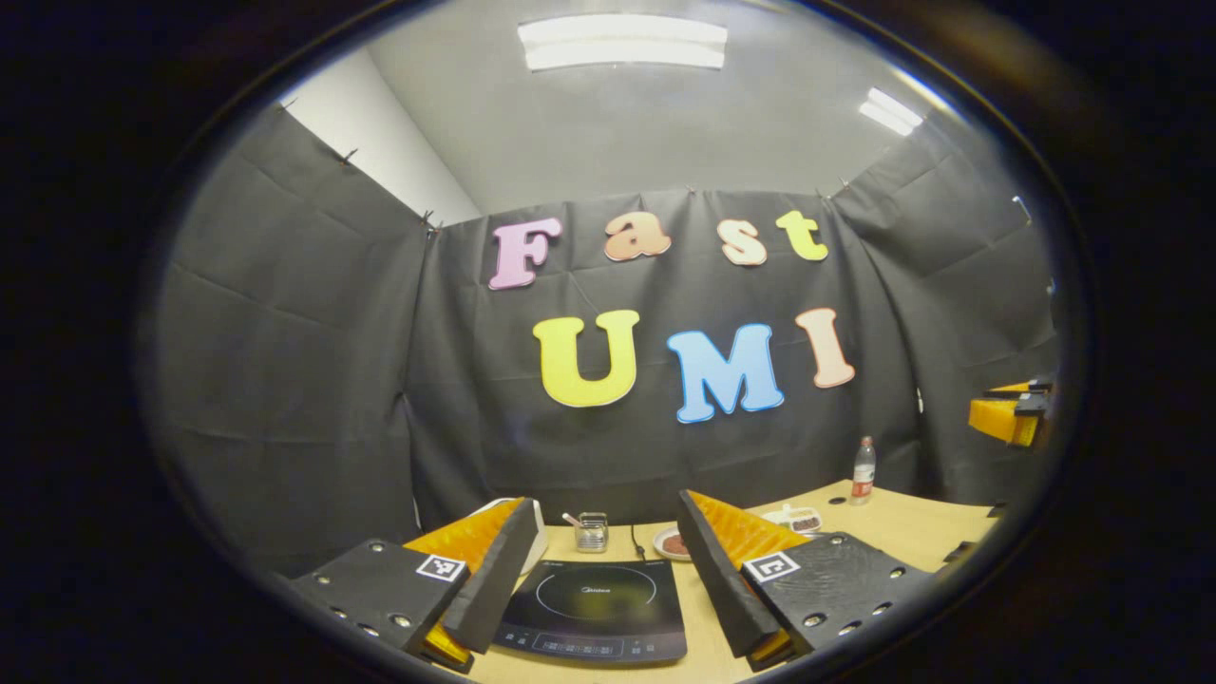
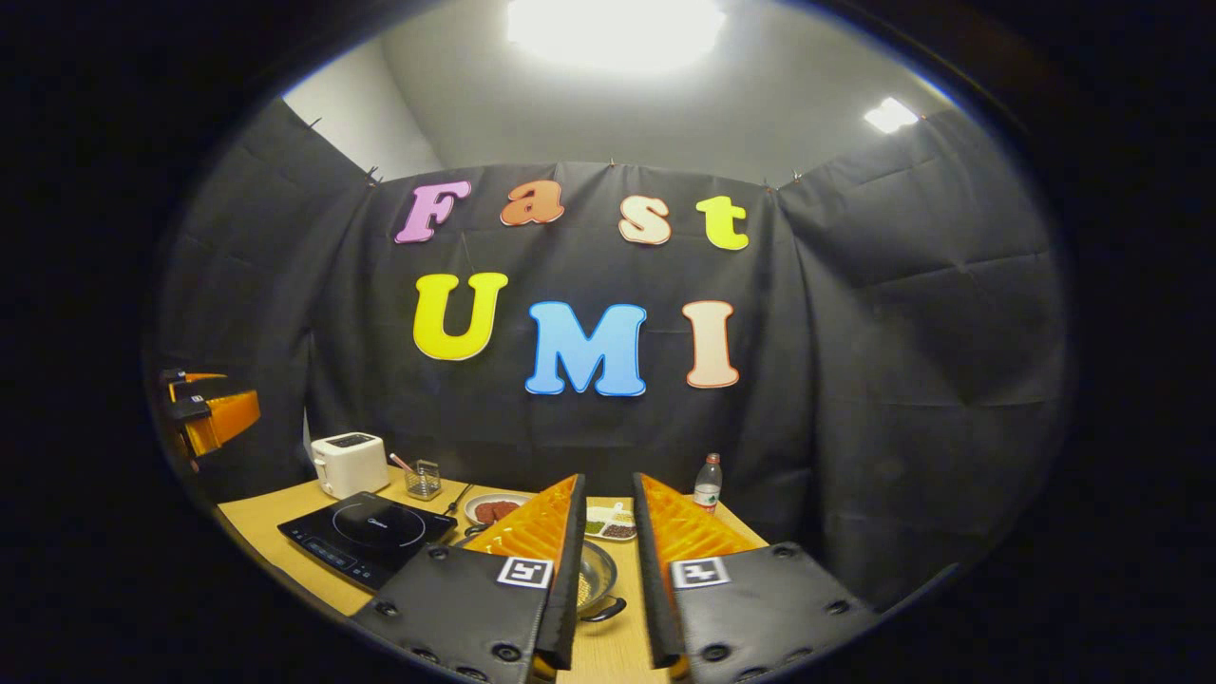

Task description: First push the handle of the pot to place it horizontally, then grasp the pot with both hands and set it on the induction cooktop.

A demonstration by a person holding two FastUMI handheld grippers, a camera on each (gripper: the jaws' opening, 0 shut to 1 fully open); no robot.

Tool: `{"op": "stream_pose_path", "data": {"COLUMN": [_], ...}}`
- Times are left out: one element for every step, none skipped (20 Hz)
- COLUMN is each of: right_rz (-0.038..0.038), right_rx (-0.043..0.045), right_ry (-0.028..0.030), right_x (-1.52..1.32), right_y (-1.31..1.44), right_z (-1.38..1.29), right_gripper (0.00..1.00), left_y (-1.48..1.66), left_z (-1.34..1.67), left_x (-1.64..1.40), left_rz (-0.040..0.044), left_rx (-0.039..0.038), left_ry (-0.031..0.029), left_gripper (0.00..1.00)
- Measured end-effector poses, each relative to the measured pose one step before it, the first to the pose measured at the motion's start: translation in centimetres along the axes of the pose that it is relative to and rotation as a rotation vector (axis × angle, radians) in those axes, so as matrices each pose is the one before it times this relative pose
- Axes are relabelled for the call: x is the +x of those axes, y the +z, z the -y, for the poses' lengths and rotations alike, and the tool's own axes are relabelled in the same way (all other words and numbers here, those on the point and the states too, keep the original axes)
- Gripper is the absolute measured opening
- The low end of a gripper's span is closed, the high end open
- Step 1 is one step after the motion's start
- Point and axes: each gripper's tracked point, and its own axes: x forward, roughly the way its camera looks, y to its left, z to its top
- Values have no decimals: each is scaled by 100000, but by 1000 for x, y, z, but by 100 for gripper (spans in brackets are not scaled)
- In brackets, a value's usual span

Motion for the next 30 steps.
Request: {"op": "stream_pose_path", "data": {"right_rz": [1318,264,-1184,-1260,-1363,-1056,-1203,-972,-1259,-1659,-1816,-1530,-1027,-900,-1042,-1028,-778,-1008,-1188,-1133,-1765,-1419,-1854,-1895,-1670,-1564,-1905,-2187,-1536,-1539], "right_rx": [-1110,-490,-242,-222,-165,-285,-120,-228,-300,110,455,353,57,-256,-473,-570,-645,-674,-334,84,26,-206,-709,-681,-682,-647,-695,-513,-51,-144], "right_ry": [-2115,-1817,1677,1082,2436,1426,1942,1215,1396,1209,1315,976,514,809,961,1287,1459,1391,1510,1511,1593,1869,1587,1799,1730,1790,1530,1507,1972,1812], "right_x": [-83,-776,798,134,3,127,217,192,280,254,266,188,318,184,234,294,326,397,519,544,459,528,493,472,361,358,418,367,226,229], "right_y": [488,-146,-483,-439,-149,-212,-353,-401,-424,-550,-635,-410,-391,-345,-520,-471,-460,-533,-738,-674,-810,-612,-744,-764,-820,-574,-845,-687,-702,-503], "right_z": [318,-62,-803,-674,-897,-571,-599,-494,-531,-459,-548,-273,-116,-206,-247,-190,-154,-86,-96,-100,18,-73,-48,-18,-123,-5,-67,-33,-123,-88], "right_gripper": [12,3,2,0,2,2,2,2,5,5,5,2,2,2,2,2,2,2,2,2,2,2,2,0,2,2,2,2,2,2], "left_y": [28,20,-211,-46,-130,-70,-128,53,31,69,-130,-148,-157,127,-116,-22,-160,71,13,98,-39,76,-86,-116,145,96,-54,1,-296,-208], "left_z": [-280,-382,-432,-403,-427,-581,-500,-534,-513,-462,-399,-370,-376,-202,-176,-189,-243,-215,77,14,-48,32,403,367,168,306,307,318,410,336], "left_x": [-29,63,13,21,91,129,172,99,85,70,-16,104,63,13,-38,130,-19,134,96,167,116,82,219,150,56,207,209,148,133,242], "left_rz": [162,319,129,-60,14,47,185,295,449,512,18,-506,-189,66,22,-114,57,335,-58,-61,-368,-89,-452,-773,-30,86,13,-292,-618,-630], "left_rx": [-560,-516,-443,-297,-123,22,-17,12,144,220,266,261,-127,-289,-47,224,243,-161,-288,-6,331,334,444,815,1116,868,365,-119,-481,-488], "left_ry": [-167,-45,118,-1,57,356,343,192,229,263,360,478,457,328,464,838,1278,1044,704,1066,1244,987,113,-15,444,448,545,557,477,576], "left_gripper": [89,89,90,89,89,88,90,88,90,90,90,88,90,88,88,90,90,88,88,90,88,88,89,90,90,89,89,89,89,90]}}
